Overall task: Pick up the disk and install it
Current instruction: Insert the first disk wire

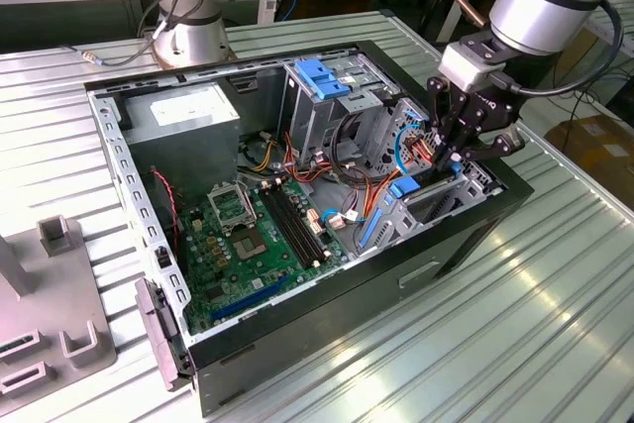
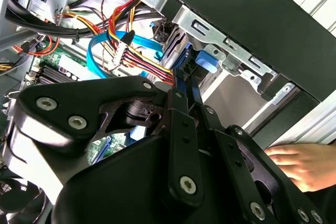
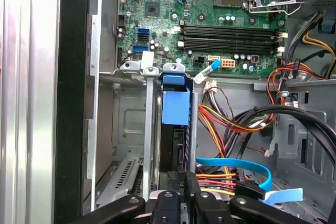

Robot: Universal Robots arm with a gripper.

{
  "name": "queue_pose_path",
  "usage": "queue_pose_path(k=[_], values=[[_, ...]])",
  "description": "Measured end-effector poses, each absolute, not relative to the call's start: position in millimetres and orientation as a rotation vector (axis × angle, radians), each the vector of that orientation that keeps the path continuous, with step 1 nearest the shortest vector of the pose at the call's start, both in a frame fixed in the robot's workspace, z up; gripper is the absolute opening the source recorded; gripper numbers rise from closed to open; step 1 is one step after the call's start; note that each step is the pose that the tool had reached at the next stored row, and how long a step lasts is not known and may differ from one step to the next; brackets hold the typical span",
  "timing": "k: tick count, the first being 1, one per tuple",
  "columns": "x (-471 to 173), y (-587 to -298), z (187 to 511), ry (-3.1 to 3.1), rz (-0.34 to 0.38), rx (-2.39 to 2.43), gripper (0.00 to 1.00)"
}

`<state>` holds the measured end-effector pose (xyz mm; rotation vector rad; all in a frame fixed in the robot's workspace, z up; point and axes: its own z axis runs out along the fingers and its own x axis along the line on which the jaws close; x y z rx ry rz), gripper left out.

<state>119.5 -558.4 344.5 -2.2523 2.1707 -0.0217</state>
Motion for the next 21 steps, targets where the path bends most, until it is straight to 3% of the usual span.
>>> queue_pose_path(k=[19, 20, 21], values=[[119.5, -558.4, 338.8, 2.170, -0.021, -2.252, 0.18], [119.5, -558.4, 339.0, 2.171, -0.021, -2.252, 0.24], [119.5, -558.4, 339.2, 2.171, -0.021, -2.252, 0.24]])
